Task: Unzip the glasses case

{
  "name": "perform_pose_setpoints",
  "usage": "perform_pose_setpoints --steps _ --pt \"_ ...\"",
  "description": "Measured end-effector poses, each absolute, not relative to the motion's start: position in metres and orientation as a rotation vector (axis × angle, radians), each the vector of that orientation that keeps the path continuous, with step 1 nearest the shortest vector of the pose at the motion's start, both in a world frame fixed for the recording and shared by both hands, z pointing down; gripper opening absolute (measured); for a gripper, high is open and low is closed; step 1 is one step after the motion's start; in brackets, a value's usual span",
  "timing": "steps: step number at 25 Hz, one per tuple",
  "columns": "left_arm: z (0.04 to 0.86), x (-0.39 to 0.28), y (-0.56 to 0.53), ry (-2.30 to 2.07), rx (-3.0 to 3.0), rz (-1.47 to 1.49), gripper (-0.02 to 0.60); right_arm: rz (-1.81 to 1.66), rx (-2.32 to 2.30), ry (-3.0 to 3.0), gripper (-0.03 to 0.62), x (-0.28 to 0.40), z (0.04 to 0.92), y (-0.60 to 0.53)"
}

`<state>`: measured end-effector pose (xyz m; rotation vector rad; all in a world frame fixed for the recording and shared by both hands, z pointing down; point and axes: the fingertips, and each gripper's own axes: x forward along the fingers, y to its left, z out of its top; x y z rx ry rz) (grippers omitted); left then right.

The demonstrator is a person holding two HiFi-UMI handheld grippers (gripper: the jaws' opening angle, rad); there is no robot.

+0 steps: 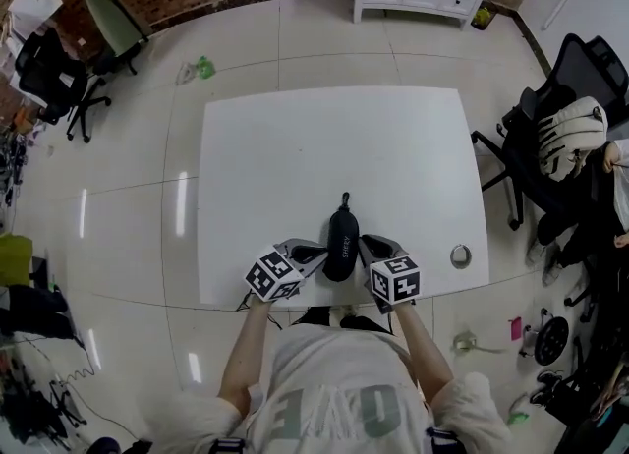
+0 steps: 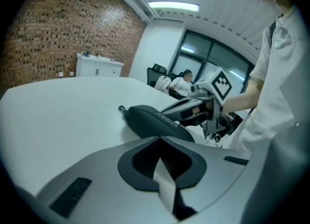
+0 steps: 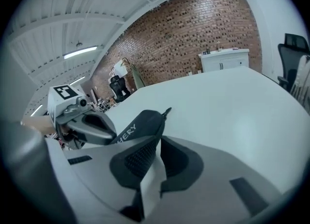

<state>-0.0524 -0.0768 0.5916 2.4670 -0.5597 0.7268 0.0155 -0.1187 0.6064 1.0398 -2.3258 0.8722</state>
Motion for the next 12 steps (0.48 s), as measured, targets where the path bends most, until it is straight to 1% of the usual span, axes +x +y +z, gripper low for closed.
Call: perform_pose_setpoints --steps 3,8,12 --pt "0.592 -0.040 -0.062 -0.496 2.494 0.751 0.005 0.784 0.982 -2.354 0.002 0.000 0.598 -0.140" --pt "0.587 -0.015 -0.048 -0.444 2.525 0.692 0.004 0.669 0.852 -2.407 0.002 -0.034 0.587 -0.148" --pt "0.564 -0.014 -0.060 -0.518 2.537 0.562 0.005 0.580 0.948 -2.419 0.002 -0.023 0.564 -0.148"
